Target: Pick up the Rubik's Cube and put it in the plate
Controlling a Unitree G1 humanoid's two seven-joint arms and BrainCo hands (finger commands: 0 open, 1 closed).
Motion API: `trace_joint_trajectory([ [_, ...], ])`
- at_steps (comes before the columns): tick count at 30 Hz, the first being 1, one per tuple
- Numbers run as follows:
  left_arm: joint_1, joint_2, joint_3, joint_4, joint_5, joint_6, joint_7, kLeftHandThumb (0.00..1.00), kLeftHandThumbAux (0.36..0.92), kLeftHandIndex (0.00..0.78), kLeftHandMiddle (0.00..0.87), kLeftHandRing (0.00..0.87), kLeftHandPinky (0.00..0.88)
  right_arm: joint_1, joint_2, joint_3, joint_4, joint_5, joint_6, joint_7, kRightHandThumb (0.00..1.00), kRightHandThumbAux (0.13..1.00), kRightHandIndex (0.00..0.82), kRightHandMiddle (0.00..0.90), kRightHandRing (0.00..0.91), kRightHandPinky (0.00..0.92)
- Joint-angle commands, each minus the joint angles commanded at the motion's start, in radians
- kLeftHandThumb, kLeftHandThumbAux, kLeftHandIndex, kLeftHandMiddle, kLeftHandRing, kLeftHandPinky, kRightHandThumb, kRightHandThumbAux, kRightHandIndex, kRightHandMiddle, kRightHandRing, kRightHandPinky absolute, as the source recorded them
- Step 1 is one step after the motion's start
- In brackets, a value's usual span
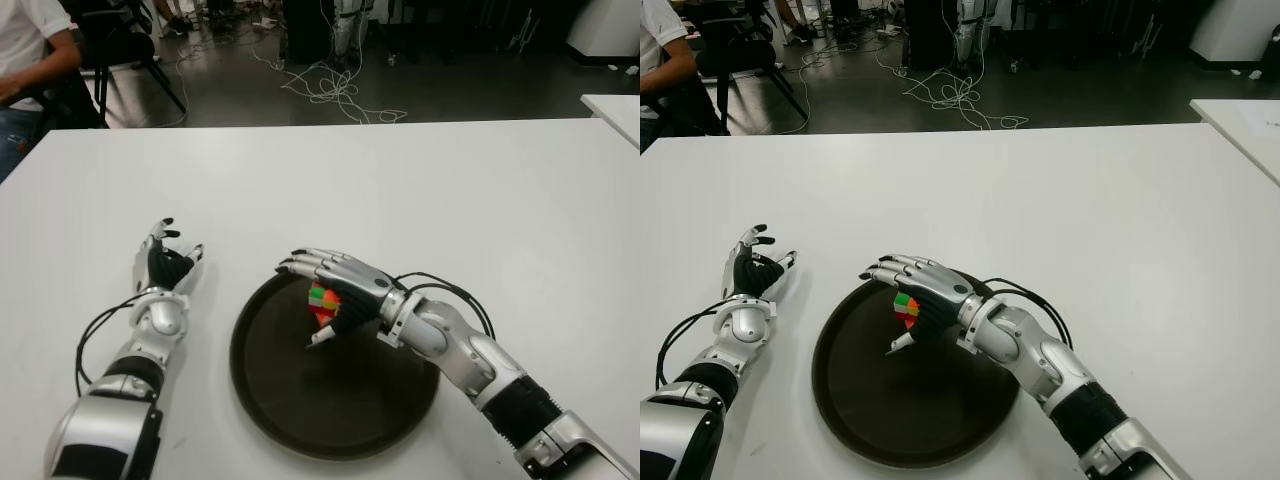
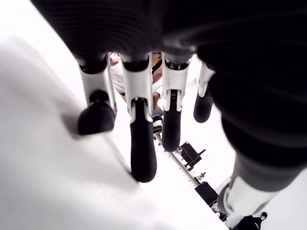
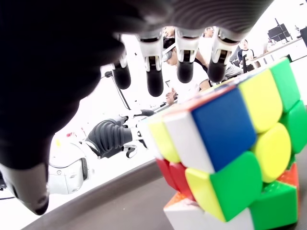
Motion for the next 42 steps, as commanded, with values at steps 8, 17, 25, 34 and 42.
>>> trace_joint_trajectory([
  [8,-0.001,-0.001,-0.003,-0.005,-0.001,0.001,-0.001,0.246,0.743,0.172,0.298,0.340,0.390,-0.006,0.002,-0.003,0.014,0.008,-0.007,-0.002,0.000,0.614,0.000,0.000,0.000,0.000],
  [17,-0.001,0.001,-0.005,-0.001,0.000,0.008,-0.004,0.238,0.742,0.168,0.290,0.334,0.367,-0.007,0.011,-0.016,0.037,0.006,-0.009,-0.042,0.000,0.607,0.000,0.000,0.000,0.000],
  [25,-0.001,0.002,-0.007,-0.001,-0.002,0.008,-0.008,0.227,0.735,0.165,0.323,0.374,0.404,-0.036,-0.021,-0.073,0.075,0.019,-0.043,-0.100,0.000,0.612,0.000,0.000,0.000,0.000],
  [34,0.001,0.003,-0.003,0.000,-0.008,0.000,-0.011,0.251,0.728,0.173,0.320,0.368,0.388,-0.027,-0.084,-0.195,0.082,0.052,-0.081,-0.198,0.000,0.655,0.000,0.000,0.000,0.000],
  [42,-0.001,0.006,0.005,0.005,-0.012,-0.003,-0.019,0.269,0.733,0.177,0.329,0.380,0.386,0.001,-0.113,-0.294,0.056,0.129,-0.105,-0.244,0.000,0.690,0.000,0.000,0.000,0.000],
])
